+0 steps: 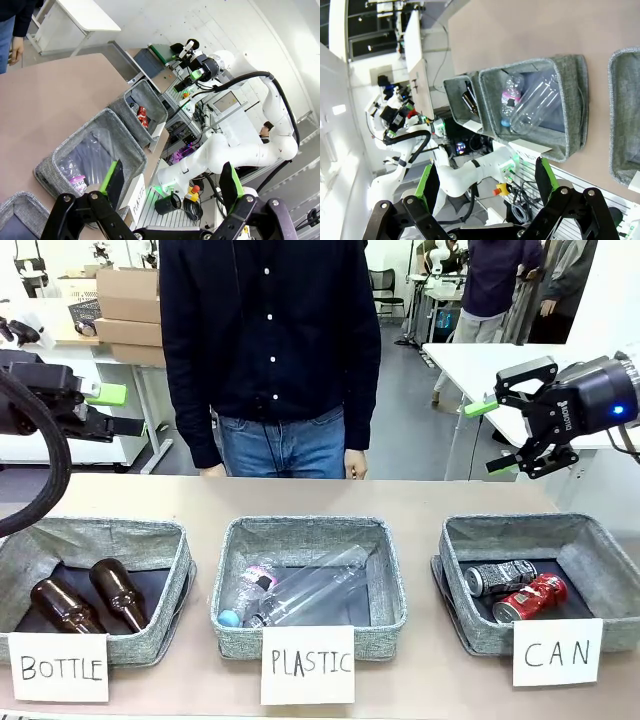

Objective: Sort the can waste into the basket.
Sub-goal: Pick up the can waste from the table and place it in the right Fabric basket.

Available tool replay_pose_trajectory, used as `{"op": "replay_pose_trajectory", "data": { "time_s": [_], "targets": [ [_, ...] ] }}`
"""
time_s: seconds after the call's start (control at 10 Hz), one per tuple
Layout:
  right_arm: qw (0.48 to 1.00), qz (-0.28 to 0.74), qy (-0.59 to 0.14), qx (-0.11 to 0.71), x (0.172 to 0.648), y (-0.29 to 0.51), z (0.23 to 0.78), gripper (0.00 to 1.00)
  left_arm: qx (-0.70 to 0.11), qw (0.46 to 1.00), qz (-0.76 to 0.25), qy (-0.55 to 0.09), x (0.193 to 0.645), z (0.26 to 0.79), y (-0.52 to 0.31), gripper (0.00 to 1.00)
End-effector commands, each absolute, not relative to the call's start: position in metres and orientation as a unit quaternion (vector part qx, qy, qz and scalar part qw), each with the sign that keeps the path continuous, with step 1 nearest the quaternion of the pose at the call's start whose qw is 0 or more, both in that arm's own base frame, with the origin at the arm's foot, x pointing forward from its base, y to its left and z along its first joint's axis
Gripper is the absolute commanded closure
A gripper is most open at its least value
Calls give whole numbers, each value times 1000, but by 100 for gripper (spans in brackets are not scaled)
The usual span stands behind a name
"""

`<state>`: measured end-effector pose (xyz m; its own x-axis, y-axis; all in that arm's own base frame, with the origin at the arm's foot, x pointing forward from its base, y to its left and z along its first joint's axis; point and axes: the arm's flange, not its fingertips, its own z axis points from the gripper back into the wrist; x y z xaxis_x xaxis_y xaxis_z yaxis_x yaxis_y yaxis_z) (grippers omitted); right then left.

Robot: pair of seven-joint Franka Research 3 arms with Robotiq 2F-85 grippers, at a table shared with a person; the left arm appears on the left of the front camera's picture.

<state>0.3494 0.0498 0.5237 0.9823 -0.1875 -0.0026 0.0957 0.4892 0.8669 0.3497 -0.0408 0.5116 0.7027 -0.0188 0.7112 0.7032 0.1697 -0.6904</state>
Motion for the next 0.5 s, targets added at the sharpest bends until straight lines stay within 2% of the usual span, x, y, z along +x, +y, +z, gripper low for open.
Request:
{"op": "replay_pose_trajectory", "data": {
  "time_s": [0.0, 0.4],
  "targets": [
    [862, -76, -48, 498, 349, 49, 526, 0, -598, 705, -253, -286, 348, 515, -41, 0],
    [862, -76, -48, 498, 349, 49, 526, 0, -598, 705, -253, -286, 348, 515, -41, 0]
  ]
}}
